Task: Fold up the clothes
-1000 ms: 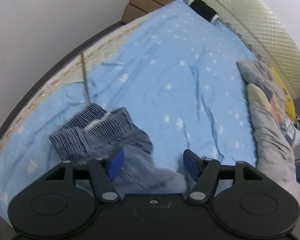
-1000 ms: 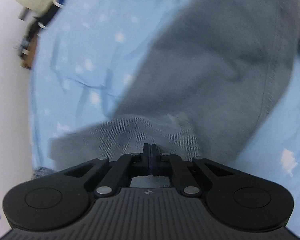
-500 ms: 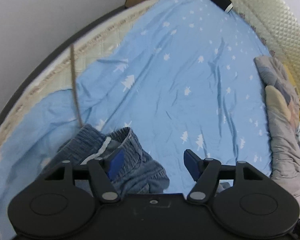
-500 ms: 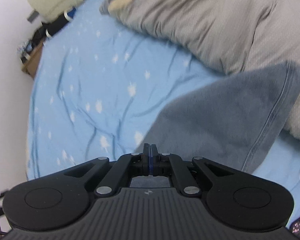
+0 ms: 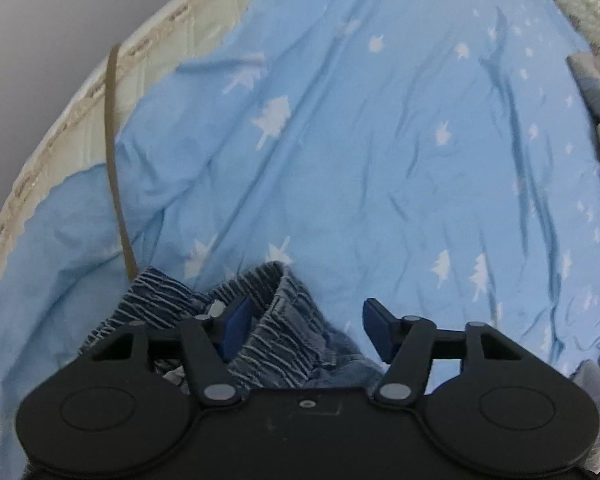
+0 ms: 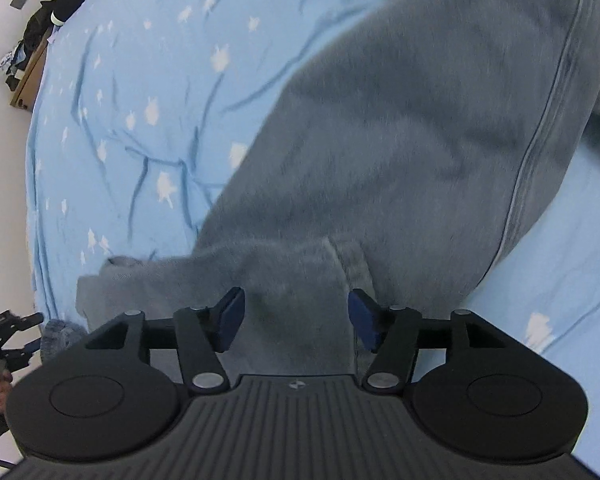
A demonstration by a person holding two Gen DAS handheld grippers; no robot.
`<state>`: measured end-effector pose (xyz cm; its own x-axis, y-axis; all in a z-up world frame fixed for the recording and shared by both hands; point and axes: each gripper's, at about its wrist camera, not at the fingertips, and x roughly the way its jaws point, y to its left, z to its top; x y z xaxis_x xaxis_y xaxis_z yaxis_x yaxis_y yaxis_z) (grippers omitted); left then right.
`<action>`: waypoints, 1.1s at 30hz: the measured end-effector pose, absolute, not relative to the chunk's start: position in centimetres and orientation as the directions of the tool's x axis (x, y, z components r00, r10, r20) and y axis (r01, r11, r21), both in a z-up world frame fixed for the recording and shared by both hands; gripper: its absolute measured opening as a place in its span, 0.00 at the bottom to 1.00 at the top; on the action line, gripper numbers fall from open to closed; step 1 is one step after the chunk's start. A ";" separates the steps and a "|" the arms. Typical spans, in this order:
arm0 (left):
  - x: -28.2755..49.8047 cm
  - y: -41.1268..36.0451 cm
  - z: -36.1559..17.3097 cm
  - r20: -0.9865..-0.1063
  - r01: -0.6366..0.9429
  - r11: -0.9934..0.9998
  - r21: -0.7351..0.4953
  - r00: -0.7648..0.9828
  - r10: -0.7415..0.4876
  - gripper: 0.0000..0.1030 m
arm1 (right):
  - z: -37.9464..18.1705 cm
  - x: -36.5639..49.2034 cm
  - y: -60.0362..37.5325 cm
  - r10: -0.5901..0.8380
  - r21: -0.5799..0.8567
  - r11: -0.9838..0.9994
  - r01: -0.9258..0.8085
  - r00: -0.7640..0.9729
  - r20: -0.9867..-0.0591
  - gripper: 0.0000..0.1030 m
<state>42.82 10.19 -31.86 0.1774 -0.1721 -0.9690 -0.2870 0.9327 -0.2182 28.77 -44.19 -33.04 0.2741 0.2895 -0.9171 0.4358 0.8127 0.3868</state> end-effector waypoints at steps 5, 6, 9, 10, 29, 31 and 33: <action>42.1 10.0 -31.7 -0.969 -0.276 0.934 -0.227 0.159 -0.189 0.45 | -34.4 28.8 -44.3 0.256 0.361 0.815 0.454 0.277 -0.926 0.67; 41.8 10.0 -31.5 -0.966 -0.272 0.932 -0.240 0.159 -0.203 0.41 | -34.7 28.8 -44.5 0.270 0.377 0.805 0.459 0.283 -0.920 0.68; 40.9 10.2 -31.3 -0.962 -0.289 0.919 -0.269 0.135 -0.239 0.24 | -35.7 29.1 -44.7 0.327 0.427 0.765 0.482 0.280 -0.902 0.68; 40.6 10.2 -31.2 -0.960 -0.295 0.915 -0.276 0.131 -0.248 0.22 | -35.9 29.2 -44.7 0.341 0.441 0.754 0.486 0.284 -0.896 0.66; 33.5 14.5 -16.7 -0.844 -0.325 0.808 -0.491 0.409 -0.347 0.05 | -16.3 33.0 -47.3 0.282 0.573 0.788 0.226 0.694 -0.663 0.03; 33.8 14.4 -15.0 -0.822 -0.311 0.801 -0.511 0.448 -0.351 0.05 | -14.0 34.2 -48.4 0.267 0.569 0.799 0.194 0.734 -0.625 0.03; 34.0 14.2 -12.9 -0.797 -0.295 0.793 -0.533 0.490 -0.354 0.05 | -11.6 35.4 -49.4 0.253 0.562 0.812 0.158 0.772 -0.582 0.03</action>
